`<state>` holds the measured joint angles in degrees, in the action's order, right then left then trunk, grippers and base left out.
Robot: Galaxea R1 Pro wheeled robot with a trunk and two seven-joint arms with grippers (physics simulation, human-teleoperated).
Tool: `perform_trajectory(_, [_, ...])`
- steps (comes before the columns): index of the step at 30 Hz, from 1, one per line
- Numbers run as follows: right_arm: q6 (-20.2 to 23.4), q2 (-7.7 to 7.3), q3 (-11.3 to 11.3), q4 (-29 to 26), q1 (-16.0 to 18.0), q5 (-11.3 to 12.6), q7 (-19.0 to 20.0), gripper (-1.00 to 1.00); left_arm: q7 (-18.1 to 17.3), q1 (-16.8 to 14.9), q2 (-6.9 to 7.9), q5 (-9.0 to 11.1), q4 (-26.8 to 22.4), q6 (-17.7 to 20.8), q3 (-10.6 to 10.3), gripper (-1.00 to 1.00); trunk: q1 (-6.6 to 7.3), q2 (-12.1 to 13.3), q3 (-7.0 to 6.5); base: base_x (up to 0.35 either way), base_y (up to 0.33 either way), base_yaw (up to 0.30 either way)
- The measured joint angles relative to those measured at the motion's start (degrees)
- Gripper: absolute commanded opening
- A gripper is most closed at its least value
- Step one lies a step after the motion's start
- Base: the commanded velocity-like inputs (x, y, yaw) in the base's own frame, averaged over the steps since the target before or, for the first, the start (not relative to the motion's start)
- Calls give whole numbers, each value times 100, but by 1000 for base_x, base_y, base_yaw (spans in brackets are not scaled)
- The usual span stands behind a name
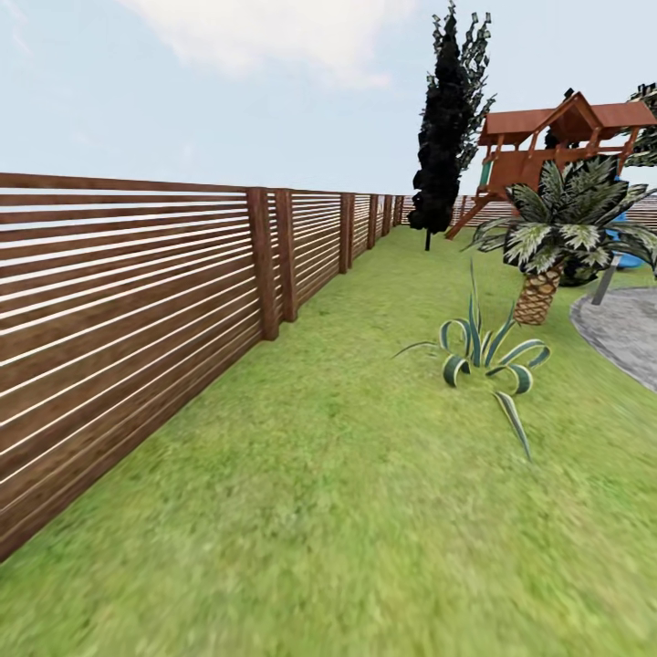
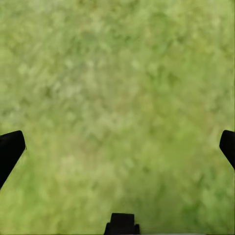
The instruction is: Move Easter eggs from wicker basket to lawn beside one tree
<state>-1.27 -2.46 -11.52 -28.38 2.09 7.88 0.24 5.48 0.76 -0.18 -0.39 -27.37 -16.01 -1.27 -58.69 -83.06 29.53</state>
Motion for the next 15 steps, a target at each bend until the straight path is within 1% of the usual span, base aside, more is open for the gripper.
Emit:
perform_trajectory(8, [0,-8,-1,11,0,-4,0,100,0,-2,0,0,0,-2,0,100,0,0,0,316,170,0])
perform_trajectory(15, [0,0,-2,1,0,-4,0,100,-2,0,0,-3,1,-3,0,100,0,0,0,335,24,0])
